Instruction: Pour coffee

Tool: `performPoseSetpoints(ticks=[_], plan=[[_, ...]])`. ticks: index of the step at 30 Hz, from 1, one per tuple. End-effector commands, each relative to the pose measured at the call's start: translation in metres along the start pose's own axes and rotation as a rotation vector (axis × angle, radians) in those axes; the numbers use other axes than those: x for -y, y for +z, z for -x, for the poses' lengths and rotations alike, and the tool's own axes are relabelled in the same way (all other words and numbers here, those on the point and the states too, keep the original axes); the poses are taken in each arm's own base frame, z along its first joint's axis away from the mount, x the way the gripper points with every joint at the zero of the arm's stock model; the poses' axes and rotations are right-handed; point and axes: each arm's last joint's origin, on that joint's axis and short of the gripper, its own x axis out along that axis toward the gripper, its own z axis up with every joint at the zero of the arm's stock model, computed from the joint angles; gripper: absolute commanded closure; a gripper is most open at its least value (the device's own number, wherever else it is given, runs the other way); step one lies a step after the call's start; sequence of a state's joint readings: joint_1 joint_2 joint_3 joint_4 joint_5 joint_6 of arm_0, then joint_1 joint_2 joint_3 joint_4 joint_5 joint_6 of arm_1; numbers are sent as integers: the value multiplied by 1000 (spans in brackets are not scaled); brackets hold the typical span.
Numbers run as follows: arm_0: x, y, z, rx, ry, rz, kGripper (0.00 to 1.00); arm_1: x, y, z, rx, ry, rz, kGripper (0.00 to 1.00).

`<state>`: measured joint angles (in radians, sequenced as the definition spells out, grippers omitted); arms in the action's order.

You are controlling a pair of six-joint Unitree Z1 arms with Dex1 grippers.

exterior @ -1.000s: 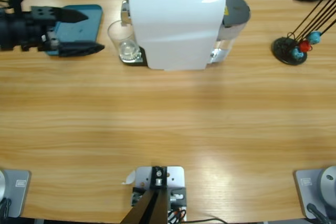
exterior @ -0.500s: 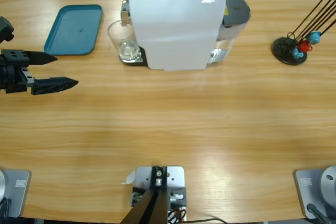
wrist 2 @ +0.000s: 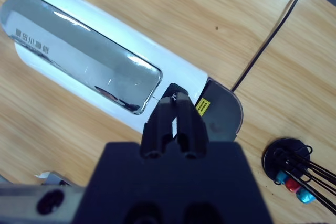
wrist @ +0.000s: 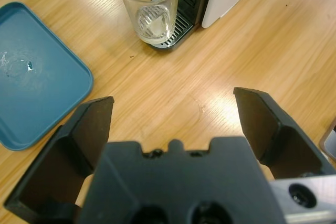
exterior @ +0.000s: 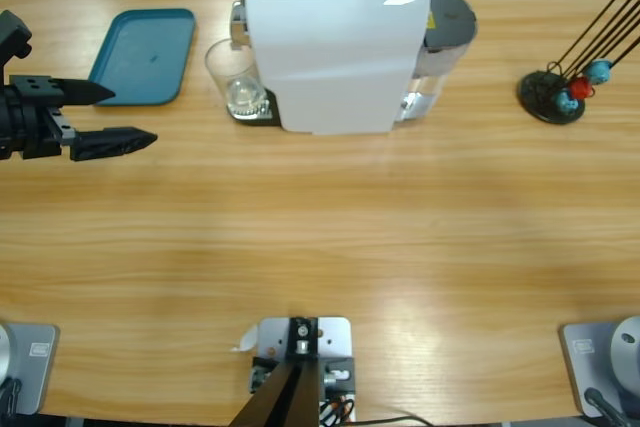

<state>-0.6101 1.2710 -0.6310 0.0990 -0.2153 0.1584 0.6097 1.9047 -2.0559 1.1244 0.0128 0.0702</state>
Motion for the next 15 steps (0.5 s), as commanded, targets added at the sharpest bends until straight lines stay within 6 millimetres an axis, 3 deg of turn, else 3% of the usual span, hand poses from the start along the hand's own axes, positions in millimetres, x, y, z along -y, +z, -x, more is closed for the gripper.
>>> performPoseSetpoints(ticks=[1,9,15], plan=[[-1,-7,-11,-45,-5,22,0,-3,-7,-37,-112,11,17,1000],[-1,-7,-15,-46,-6,21,0,-1,-6,-53,-138,6,14,1000],[-2,-4,-18,-30,-3,18,0,-1,-8,-51,-147,4,16,1000]])
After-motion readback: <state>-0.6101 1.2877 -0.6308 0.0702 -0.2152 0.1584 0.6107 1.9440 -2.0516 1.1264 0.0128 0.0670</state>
